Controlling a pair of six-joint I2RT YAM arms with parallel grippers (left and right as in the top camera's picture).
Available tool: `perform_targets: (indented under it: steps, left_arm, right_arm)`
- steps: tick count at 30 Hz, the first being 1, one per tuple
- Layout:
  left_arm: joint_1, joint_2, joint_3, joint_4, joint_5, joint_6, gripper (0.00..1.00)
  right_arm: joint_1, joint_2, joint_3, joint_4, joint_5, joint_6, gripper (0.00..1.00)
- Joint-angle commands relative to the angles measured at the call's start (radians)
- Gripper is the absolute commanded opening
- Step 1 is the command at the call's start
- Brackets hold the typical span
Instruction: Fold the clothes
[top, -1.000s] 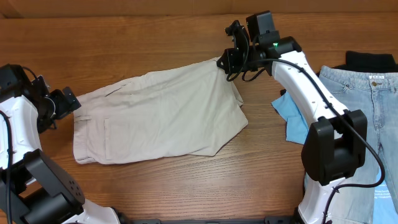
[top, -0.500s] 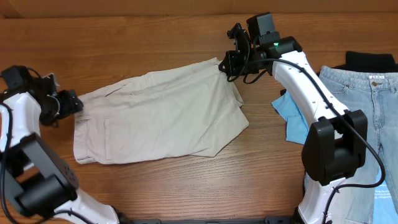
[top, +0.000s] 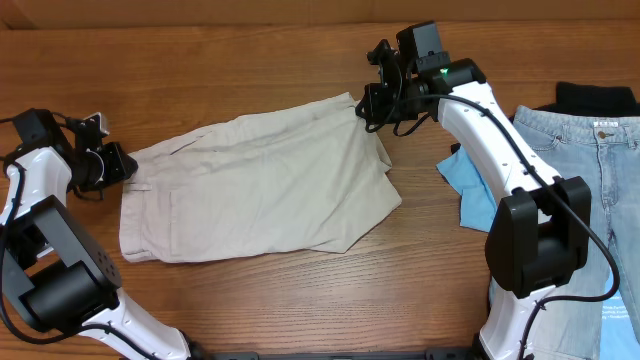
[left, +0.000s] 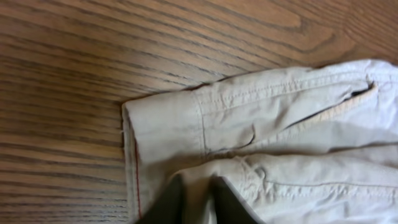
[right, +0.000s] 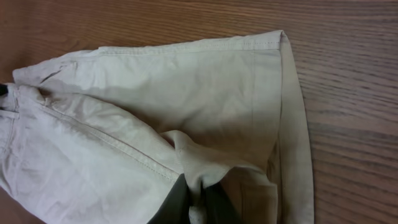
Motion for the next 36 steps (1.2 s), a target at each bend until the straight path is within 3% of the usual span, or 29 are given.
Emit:
perform_targets:
  steps: [1, 2, 3, 4, 5, 7, 10, 12, 15, 19, 26, 36]
  left_arm:
    - [-0.005, 0.008, -0.004, -0.014, 0.023, 0.014, 0.13]
    - [-0.005, 0.008, -0.004, -0.016, 0.013, 0.013, 0.17]
    - [-0.005, 0.008, -0.004, -0.016, -0.002, 0.013, 0.33]
    - [-0.005, 0.008, -0.004, -0.016, -0.018, 0.013, 0.57]
    - [-0.005, 0.008, -0.004, -0.016, -0.032, 0.013, 0.64]
    - [-0.005, 0.011, -0.004, -0.012, -0.038, 0.013, 0.66]
    - [-0.006, 0.032, -0.004, 0.002, -0.037, 0.005, 0.44]
    - [-0.006, 0.047, -0.004, 0.002, -0.029, -0.007, 0.35]
    - [-0.005, 0.061, -0.004, -0.009, -0.014, -0.034, 0.05]
    - [0.009, 0.057, 0.019, -0.044, -0.016, -0.083, 0.04]
    - [0.103, 0.055, 0.212, -0.231, 0.008, -0.146, 0.04]
    - [0.073, 0.055, 0.223, -0.242, 0.025, -0.129, 0.04]
  right_arm:
    - [-0.014, -0.04, 0.032, 0.011, 0.034, 0.004, 0.06]
    - [-0.014, -0.04, 0.032, 0.014, 0.034, 0.005, 0.06]
    - [-0.014, -0.04, 0.032, 0.015, 0.034, 0.005, 0.06]
    - [-0.014, -0.04, 0.032, 0.015, 0.034, 0.005, 0.06]
    - [-0.014, -0.04, 0.032, 0.015, 0.033, 0.005, 0.06]
    - [-0.014, -0.04, 0.032, 0.012, 0.034, 0.005, 0.06]
    - [-0.014, -0.04, 0.032, 0.012, 0.034, 0.005, 0.06]
    - [-0.014, -0.04, 0.032, 0.012, 0.034, 0.005, 0.06]
    - [-0.014, -0.04, 0.032, 0.012, 0.033, 0.005, 0.06]
    - [-0.014, -0.04, 0.032, 0.036, 0.04, 0.004, 0.04]
    - [-0.026, -0.04, 0.04, 0.123, 0.051, 0.058, 0.04]
    - [-0.026, -0.014, 0.037, 0.259, 0.098, 0.057, 0.05]
